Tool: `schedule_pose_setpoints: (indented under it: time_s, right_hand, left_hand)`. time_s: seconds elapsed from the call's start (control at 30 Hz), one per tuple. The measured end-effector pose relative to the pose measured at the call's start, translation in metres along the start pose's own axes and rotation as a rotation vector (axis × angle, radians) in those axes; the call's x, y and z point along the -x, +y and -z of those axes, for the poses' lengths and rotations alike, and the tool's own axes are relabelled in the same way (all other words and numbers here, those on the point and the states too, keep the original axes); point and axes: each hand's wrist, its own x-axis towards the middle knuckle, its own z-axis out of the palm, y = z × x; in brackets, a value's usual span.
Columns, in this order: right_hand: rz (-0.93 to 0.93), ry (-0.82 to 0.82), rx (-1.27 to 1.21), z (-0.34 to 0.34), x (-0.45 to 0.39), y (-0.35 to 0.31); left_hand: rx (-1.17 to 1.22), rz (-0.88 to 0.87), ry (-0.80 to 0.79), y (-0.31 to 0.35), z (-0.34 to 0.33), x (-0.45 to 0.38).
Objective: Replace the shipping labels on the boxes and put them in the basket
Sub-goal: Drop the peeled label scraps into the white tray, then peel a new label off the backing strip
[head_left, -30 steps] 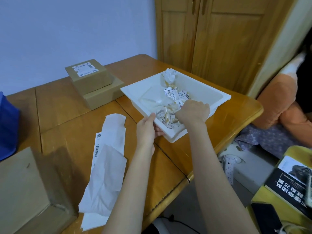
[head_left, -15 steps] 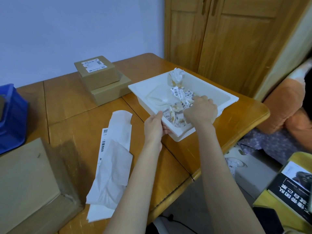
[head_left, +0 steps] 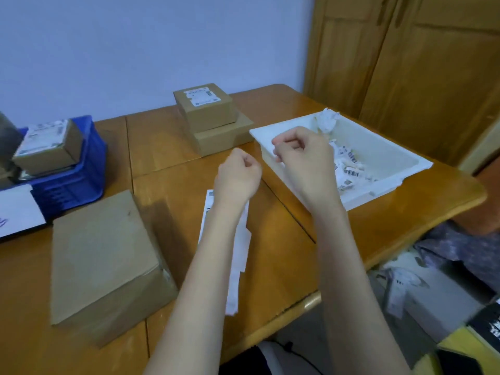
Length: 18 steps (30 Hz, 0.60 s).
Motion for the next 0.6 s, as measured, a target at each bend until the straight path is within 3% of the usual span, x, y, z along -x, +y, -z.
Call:
schedule_pose_setpoints:
  time_s: [0.1, 0.2, 0.3, 0.43, 0.6]
  right_hand:
    - [-0.069, -0.315, 0.061, -0.032, 0.017, 0.001]
    - [-0.108, -0.635, 0.247, -0.057, 0.032, 0.012]
    - [-0.135, -0.792, 0.345, -0.076, 0.045, 0.019]
    - [-0.149, -0.813, 0.357, -0.087, 0.055, 0.033]
    - [-0.153, -0.592, 0.505, -0.089, 0.062, 0.048]
  left_hand:
    - [-0.336, 0.05, -0.007, -0.013, 0.043, -0.004]
    - [-0.607, 0.199, -0.268, -0.027, 0.068, 0.006]
    - [-0.666, 0.278, -0.422, -0.043, 0.067, 0.011]
    - [-0.554, 0.328, -0.421, -0.061, 0.059, 0.013]
    - [-0.379, 0.383, -0.355, -0.07, 0.053, 0.013]
